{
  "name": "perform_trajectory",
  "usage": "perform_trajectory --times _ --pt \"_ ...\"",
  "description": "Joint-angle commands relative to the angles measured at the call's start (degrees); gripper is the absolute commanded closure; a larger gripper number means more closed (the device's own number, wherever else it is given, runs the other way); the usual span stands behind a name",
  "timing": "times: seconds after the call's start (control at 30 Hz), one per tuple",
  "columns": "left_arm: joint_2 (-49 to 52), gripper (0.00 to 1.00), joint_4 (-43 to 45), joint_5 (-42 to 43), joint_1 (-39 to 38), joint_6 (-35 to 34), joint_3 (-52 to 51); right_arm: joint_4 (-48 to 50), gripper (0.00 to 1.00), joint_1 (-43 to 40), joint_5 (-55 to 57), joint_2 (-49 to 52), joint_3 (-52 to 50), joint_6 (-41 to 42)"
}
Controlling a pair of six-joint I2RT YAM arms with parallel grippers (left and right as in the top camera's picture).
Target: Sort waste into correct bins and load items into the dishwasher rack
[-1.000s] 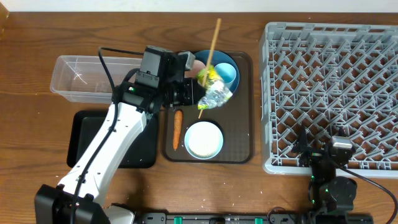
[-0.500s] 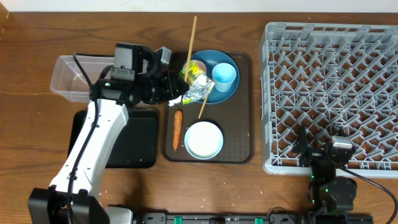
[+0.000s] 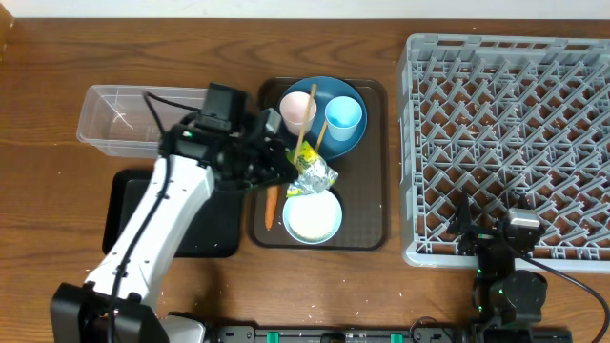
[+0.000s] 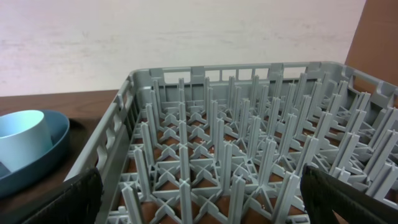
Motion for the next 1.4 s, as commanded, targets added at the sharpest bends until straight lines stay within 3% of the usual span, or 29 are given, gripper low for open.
perform_trajectory --times 0.0,0.2,0.37,0.8,1.07,1.37 --pt "0.0 0.94 1.5 -6.8 -3.0 1.0 -1.7 -0.2 0.01 0.8 0.4 -0.2 -0.1 0.8" --pt "0.0 0.94 4.5 -8.3 -6.4 1.0 -3.5 -0.2 0.01 0.8 0.4 -0.2 -0.1 0.8" --pt "0.0 0.73 3.7 -11.5 -7.7 1.0 -3.5 -0.2 0.01 0.8 0.4 -0.2 -0.1 0.8" --pt "0.0 0.7 0.6 -12.7 -9.4 1.0 -3.5 -0.2 0.01 0.8 0.4 -0.2 -0.1 0.8" --pt "0.0 0.37 -0.6 -15.8 -9.4 1.0 -5.8 -0.2 0.01 0.8 0.4 -0.2 -0.1 0.8" --pt "0.0 0.35 6.5 -15.7 -9.4 -1.4 -13.9 -0.2 0.01 0.8 0.4 -0.2 -0.1 0.8"
